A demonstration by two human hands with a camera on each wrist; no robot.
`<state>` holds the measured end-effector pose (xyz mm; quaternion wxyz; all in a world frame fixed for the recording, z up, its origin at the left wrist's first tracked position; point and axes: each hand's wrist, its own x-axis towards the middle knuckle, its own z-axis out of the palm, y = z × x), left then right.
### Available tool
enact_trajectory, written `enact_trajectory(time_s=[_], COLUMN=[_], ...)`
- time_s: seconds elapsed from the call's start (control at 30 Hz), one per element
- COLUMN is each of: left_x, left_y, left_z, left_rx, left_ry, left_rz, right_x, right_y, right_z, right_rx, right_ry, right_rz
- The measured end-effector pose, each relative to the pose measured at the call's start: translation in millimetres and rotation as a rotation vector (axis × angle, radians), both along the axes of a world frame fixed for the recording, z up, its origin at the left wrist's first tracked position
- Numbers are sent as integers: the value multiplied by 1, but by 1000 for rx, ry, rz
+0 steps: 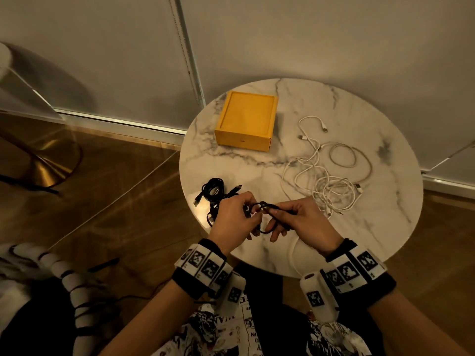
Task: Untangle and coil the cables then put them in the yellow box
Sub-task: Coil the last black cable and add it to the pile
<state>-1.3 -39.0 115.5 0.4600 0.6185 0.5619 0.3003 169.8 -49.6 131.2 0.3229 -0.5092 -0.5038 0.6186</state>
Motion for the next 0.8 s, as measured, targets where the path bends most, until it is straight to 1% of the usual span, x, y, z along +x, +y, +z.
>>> enact_trajectory(time_s=[0.1,0.17,0.2,0.27,0.4,0.43,0.47,0.5,0.6,0.63,0.67,0.73,0.77,0.8], left_x=[4,5,6,3,-19,-24,-26,-25,-17,-16,-14,-10,-7,-4], left_y=[2,2,1,1,7,9,12,14,19,22,23,25,24,22], left_z=[-8,-13,-14,-13,-9,-5,-1,4,14,17,18,19,19,18], left_rx=[33,18,-17,-146,-478,-520,-537,-519,-307,-263,-256,-301,-343,-393], left_ry=[70,29,-33,-181,-360,-361,-316,-224,139,195,209,160,86,-28], left_rz=[58,77,69,15,-166,-198,-232,-271,-376,-392,-396,-365,-319,-250], right_x=[-5,-4,-3,2,17,19,19,18,13,12,11,9,9,8], right_y=[-4,-5,-5,-4,-4,-4,-5,-5,-4,-3,-3,-3,-3,-3], right_z=[-2,-3,-2,1,5,5,5,5,4,4,4,2,2,1], right_rx=[22,26,32,51,97,117,142,176,306,341,368,388,394,402], right_ry=[-31,-37,-35,-44,-147,-188,-233,-285,-470,-530,-581,-623,-618,-607], right_rz=[29,27,25,33,70,86,108,135,201,216,228,213,183,146])
